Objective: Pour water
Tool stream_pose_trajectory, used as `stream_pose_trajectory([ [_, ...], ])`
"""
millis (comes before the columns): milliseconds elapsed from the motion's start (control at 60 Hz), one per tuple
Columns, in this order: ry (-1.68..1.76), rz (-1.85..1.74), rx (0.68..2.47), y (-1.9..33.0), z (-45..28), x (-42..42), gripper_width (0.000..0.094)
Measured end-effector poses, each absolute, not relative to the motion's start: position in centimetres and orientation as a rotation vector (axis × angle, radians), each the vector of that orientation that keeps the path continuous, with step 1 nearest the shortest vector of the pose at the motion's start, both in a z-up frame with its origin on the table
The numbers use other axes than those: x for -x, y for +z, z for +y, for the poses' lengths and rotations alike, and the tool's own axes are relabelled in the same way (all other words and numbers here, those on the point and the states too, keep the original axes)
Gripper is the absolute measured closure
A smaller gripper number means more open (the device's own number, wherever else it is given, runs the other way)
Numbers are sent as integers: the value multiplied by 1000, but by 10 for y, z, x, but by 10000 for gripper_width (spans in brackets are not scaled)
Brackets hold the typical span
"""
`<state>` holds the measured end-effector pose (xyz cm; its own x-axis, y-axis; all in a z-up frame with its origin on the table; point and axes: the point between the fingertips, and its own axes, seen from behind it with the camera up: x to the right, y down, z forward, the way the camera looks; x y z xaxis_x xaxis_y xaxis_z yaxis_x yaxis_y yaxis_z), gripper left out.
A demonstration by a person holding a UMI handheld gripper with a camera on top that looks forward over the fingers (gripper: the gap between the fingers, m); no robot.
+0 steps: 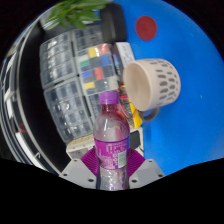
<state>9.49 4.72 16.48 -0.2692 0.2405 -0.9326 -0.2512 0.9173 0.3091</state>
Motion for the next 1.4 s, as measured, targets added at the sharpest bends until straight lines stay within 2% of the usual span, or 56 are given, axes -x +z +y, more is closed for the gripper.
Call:
stream_pose_trajectory([
  [167, 619, 1821, -142, 148, 48, -97, 598],
  [333, 584, 1840, -60, 147, 44, -91, 601],
  [400, 478, 1838, 85, 150, 40, -91, 599],
  [467, 278, 1829, 330, 156, 27, -86, 600],
  [667, -417, 1593, 868, 232, -62, -95, 596],
  [783, -867, 1429, 1051, 280, -131, -96, 599],
  [850, -1029, 1393, 1124, 286, -165, -99, 600],
  [950, -1141, 1406, 1190, 266, -213, -107, 597],
  [1067, -1145, 1443, 1252, 216, -242, -119, 597],
  [1250, -1101, 1473, 1346, 141, -246, -134, 597],
  [1383, -1091, 1454, 1387, 107, -240, -138, 586],
  [1400, -1105, 1437, 1361, 111, -240, -139, 592],
])
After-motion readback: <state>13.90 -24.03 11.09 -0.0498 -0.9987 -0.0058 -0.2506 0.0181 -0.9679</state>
